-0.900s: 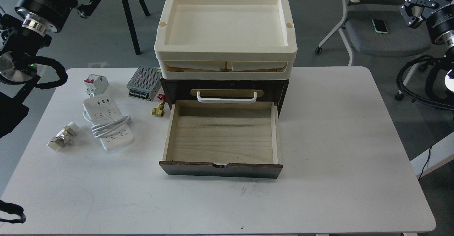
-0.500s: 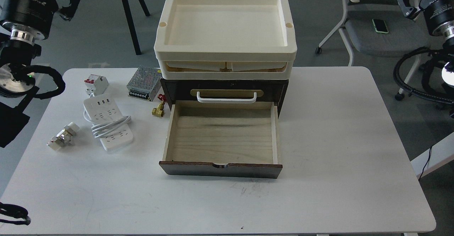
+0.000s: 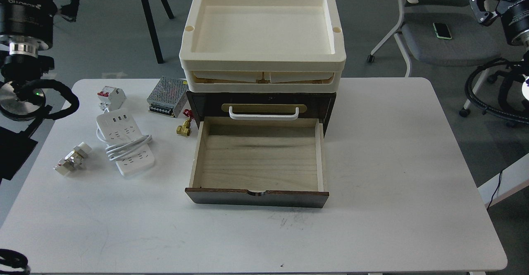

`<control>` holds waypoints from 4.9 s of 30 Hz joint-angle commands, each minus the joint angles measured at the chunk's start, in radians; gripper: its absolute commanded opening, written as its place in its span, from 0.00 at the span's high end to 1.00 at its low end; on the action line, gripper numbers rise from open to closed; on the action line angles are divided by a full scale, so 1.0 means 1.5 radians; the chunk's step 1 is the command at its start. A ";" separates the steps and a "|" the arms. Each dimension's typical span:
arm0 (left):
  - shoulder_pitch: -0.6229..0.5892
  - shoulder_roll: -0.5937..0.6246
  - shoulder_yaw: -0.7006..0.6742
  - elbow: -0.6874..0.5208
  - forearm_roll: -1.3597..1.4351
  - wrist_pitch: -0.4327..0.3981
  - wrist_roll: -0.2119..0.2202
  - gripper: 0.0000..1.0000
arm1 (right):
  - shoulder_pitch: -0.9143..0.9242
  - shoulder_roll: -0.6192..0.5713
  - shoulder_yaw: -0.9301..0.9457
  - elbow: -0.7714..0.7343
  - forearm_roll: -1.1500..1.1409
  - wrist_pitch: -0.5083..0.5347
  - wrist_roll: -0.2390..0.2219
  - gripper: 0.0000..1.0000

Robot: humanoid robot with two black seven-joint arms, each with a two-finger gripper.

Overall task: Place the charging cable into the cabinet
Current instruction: 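Move the left gripper down toward the white power strip with cable, then close the left gripper on the white power strip and lift it, then carry the power strip over the open drawer and lower it inside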

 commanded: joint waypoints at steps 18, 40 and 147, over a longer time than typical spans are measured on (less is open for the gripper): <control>0.022 0.260 0.227 -0.268 1.324 0.133 0.001 0.00 | -0.055 -0.069 0.015 0.021 0.007 0.000 0.000 0.00; -0.036 -0.045 0.447 0.271 1.628 0.356 0.001 0.02 | -0.077 -0.074 0.018 0.020 0.007 0.000 0.000 0.00; -0.014 -0.164 0.508 0.032 0.943 0.261 0.001 0.66 | -0.163 -0.110 0.031 0.014 0.008 0.000 0.000 0.00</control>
